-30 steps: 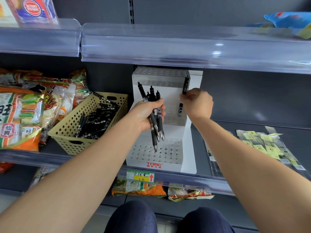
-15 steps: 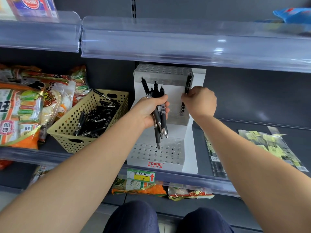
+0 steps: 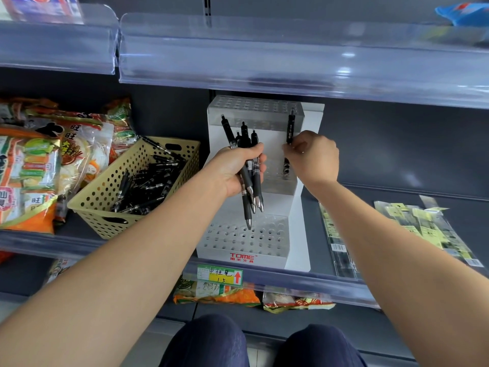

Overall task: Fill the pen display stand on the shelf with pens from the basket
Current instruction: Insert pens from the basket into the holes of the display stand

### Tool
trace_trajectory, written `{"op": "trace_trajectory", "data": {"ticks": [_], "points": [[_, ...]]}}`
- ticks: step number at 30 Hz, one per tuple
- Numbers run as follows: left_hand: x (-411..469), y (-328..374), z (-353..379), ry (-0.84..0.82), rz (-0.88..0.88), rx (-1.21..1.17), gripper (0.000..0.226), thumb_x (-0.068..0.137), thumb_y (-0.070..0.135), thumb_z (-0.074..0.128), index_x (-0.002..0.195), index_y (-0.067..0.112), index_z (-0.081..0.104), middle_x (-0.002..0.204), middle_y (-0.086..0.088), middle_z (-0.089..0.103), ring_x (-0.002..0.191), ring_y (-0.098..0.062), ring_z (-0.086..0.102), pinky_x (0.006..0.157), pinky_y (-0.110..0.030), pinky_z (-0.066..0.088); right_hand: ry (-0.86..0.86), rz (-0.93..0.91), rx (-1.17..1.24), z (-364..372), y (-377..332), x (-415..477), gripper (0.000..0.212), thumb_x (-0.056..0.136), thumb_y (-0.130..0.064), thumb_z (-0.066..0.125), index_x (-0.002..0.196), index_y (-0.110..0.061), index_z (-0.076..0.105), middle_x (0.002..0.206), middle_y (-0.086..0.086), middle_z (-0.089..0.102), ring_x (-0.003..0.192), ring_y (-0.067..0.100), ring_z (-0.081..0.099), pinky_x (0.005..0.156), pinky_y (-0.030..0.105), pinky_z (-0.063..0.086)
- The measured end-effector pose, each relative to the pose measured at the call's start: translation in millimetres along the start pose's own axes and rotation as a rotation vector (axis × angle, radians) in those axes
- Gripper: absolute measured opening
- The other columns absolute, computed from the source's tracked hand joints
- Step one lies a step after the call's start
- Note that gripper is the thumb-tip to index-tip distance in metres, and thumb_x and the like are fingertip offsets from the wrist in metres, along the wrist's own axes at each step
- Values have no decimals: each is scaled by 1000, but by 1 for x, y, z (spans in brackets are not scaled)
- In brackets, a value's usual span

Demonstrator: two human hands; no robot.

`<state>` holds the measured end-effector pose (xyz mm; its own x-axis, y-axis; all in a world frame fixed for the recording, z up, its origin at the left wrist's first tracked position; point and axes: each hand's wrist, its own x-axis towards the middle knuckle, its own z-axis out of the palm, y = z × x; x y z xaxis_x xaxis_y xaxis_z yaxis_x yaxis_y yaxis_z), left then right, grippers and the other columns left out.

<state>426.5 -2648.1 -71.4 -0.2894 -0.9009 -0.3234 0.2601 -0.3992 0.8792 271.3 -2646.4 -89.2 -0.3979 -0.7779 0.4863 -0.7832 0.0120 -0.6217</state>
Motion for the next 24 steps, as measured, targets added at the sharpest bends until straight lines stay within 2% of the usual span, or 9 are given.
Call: {"op": "trace_trajectory", "data": {"ticks": [4,12,15,17,19,21,24], "points": [[0,0,0,-3,0,4,9,89,14,66,84,6,62,72,-5,62,49,-14,57,48,-24,48,-21,-33,-36,-1,4,-2,11,81,-24,62,82,-17,70,80,4,72,77,28,64,68,29,51],[-2,0,2,1,-2,21,10,88,14,67,84,6,62,73,-5,62,50,-14,57,47,-23,48,-86,49,-17,-4,1,-3,11,82,-28,62,86,-20,68,86,3,71,81,27,64,66,28,49],[-5,0,5,11,5,10,12,88,14,67,85,5,60,73,-6,59,52,-16,58,48,-24,48,-112,94,34,-6,0,-8,21,81,-34,67,93,-18,61,80,0,67,78,24,61,65,28,44],[-8,0,8,15,19,21,14,87,13,69,86,5,58,71,-8,56,52,-16,58,48,-24,50,-84,115,106,-8,-2,-13,26,80,-34,69,93,-16,55,71,-5,60,76,22,58,68,31,46],[-11,0,11,6,40,49,18,84,11,71,92,3,56,68,-10,55,46,-15,58,48,-24,51,-72,120,208,-11,-6,-15,19,83,-32,68,82,-17,57,67,-7,58,72,19,59,68,30,48],[-12,-1,13,13,72,52,26,83,8,72,101,1,54,65,-11,56,40,-15,57,48,-24,50,-176,152,388,-14,-14,-16,22,87,-32,65,71,-17,63,62,-3,61,57,13,55,60,27,46],[-12,-1,14,22,99,46,23,82,5,72,98,0,58,58,-10,61,40,-15,57,46,-24,49,-351,292,706,-20,-27,-17,28,92,-29,60,73,-10,67,63,7,64,40,12,43,42,21,35]]}}
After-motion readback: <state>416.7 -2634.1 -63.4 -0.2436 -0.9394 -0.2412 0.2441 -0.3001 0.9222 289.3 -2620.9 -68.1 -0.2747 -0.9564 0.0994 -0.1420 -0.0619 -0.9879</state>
